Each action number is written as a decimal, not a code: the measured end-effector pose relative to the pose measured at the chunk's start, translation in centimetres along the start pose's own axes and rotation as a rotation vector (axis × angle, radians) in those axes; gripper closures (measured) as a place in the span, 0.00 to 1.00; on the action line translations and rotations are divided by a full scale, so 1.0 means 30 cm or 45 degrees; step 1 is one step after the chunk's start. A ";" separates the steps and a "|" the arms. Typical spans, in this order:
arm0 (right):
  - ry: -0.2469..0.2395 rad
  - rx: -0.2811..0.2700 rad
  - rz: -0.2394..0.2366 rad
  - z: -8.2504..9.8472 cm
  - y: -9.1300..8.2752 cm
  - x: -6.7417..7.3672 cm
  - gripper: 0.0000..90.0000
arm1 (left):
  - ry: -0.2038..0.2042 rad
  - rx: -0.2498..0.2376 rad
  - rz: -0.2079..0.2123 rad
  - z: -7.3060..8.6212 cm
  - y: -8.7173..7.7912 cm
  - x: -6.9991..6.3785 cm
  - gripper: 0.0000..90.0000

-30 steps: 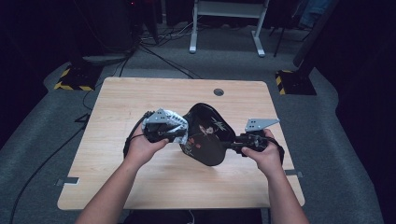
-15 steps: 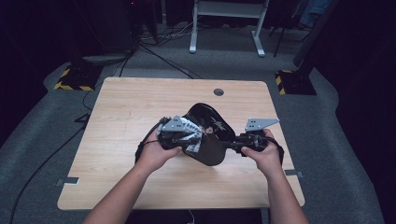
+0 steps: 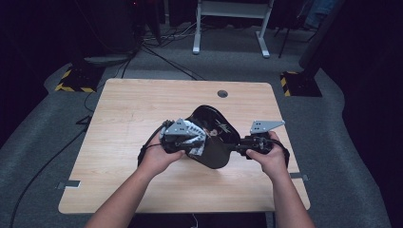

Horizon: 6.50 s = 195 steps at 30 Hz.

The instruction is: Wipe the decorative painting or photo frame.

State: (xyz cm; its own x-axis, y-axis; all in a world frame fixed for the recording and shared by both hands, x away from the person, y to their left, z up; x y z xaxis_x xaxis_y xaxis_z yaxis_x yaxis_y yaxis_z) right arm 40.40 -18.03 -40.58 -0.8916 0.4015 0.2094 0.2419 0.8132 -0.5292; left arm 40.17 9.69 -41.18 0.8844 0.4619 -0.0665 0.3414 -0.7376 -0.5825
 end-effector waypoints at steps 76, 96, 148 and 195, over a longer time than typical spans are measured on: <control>0.013 -0.007 0.002 0.003 -0.004 -0.004 0.87 | 0.026 0.019 0.053 -0.036 0.059 -0.064 0.85; 0.011 -0.004 -0.005 0.004 -0.006 -0.007 0.87 | -0.010 0.027 0.020 0.025 0.023 0.008 0.85; 0.024 -0.006 -0.041 0.008 -0.017 -0.017 0.85 | -0.040 0.093 -0.003 0.067 0.035 0.038 0.85; 0.040 -0.015 -0.042 0.010 -0.015 -0.014 0.84 | -0.073 0.107 0.011 0.094 0.060 0.048 0.85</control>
State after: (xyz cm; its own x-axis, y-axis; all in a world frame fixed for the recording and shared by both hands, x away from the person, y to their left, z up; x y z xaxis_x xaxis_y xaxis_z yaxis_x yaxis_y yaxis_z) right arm 40.57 -18.69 -40.66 -0.8869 0.3869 0.2524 0.2169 0.8311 -0.5120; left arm 41.16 10.42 -44.60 0.8669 0.4846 -0.1168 0.3035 -0.6989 -0.6476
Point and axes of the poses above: each handheld gripper's, and its own axes: y roughly forward along the jaws, z roughly out of its underside, x roughly to its left, the point moved 2 cm from there along y, roughly forward along the jaws, and after that the axes turned 4 degrees about x, right-handed, at the moved point
